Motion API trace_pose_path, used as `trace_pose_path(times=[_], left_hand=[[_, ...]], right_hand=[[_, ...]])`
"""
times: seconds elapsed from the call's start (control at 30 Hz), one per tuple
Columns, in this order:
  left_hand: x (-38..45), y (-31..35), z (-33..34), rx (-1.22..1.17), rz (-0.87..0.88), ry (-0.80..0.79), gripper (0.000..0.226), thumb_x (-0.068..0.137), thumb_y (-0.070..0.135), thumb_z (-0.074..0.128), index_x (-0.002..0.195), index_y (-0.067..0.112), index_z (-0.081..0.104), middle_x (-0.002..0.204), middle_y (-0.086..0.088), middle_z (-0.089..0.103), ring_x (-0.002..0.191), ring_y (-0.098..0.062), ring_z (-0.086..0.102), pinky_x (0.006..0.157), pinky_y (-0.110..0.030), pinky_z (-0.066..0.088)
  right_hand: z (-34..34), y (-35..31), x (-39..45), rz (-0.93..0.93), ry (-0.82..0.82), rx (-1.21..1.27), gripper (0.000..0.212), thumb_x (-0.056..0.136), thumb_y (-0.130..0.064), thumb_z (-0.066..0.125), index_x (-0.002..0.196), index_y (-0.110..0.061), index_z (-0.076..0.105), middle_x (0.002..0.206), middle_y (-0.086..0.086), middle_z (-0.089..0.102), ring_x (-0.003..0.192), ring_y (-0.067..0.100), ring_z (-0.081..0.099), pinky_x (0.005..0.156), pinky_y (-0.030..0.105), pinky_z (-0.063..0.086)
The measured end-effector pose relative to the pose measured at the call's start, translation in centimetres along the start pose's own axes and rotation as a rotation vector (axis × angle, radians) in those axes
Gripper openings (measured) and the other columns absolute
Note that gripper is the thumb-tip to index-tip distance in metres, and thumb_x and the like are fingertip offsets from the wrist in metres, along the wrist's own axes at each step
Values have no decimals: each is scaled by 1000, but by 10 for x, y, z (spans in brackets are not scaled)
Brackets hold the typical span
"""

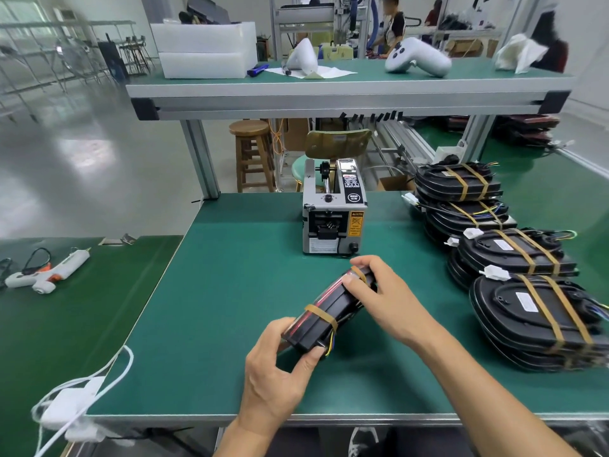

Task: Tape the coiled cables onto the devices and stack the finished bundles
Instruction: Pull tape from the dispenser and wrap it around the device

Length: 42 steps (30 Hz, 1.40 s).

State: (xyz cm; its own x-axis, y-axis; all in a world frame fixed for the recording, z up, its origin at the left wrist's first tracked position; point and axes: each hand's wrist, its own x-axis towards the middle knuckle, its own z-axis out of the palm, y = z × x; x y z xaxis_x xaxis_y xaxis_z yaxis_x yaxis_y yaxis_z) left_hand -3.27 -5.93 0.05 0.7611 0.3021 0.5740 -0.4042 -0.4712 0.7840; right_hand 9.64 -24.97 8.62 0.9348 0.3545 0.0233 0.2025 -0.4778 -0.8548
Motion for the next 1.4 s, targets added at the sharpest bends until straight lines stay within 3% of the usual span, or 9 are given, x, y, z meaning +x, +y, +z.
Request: trace_pose_path(times=[0.23,0.47,0.63,0.77,0.93,1.07,1.17,1.27,1.4], left_hand=[[1,4,-5,36,-14,-11,38,94,63,74,126,49,59,110,19,73,96,-9,75,88,-16,56],[7,14,-27,98,-46,-132,45,87,50,82,127,42,64,118,16,75,107,-13,75,95,-30,58],[24,41,-46,211,-73,-218,81,79,58,81,151,28,57,143,24,64,137,-1,59,113,-12,39],[37,56,-39,256,-113,-218,69,77,58,74,141,39,60,135,34,63,127,10,60,103,-4,41],[29,48,-36,126,-168,-248,54,76,53,67,129,62,57,111,27,75,100,-3,73,81,-18,56],[10,30,-41,94,-106,-117,57,82,55,77,135,62,58,114,27,76,102,1,74,86,-5,49],[-2,16,-40,24,-136,34,59,82,60,78,137,63,57,116,29,77,104,6,74,89,-3,48],[-6,3,-38,-58,-214,172,62,81,79,74,139,64,57,118,30,76,107,7,73,91,-5,50],[-8,-4,-36,-20,-234,210,66,84,81,72,143,58,55,119,32,75,106,8,73,89,-4,51]], right_hand=[[3,-12,-4,-18,-14,-30,70,68,-73,66,129,-44,46,127,-15,52,120,2,53,100,25,43],[1,-18,-12,-43,-35,-75,94,66,-77,69,147,-40,39,129,-23,45,133,10,45,115,41,42],[13,-43,-20,-163,-1,-229,110,65,-82,60,156,-27,33,131,-15,46,140,12,35,130,48,9],[26,-61,-30,-305,44,-397,112,67,-81,57,158,-21,31,129,-14,48,134,11,44,130,44,-6],[28,-75,-47,-434,28,-404,102,78,-77,57,160,-22,30,144,-13,45,143,5,35,129,42,-10],[16,-70,-50,-580,303,-127,56,92,-48,66,140,-20,59,142,-10,59,142,9,47,129,39,13],[5,-52,-33,-383,556,165,17,97,-29,66,113,-31,70,109,-15,72,111,8,67,100,16,44],[7,-25,7,11,512,312,13,98,-18,67,94,-28,74,85,-8,75,86,15,71,80,28,55],[26,-5,60,156,439,279,14,95,-18,67,89,-25,78,75,-2,75,74,13,68,78,36,56]])
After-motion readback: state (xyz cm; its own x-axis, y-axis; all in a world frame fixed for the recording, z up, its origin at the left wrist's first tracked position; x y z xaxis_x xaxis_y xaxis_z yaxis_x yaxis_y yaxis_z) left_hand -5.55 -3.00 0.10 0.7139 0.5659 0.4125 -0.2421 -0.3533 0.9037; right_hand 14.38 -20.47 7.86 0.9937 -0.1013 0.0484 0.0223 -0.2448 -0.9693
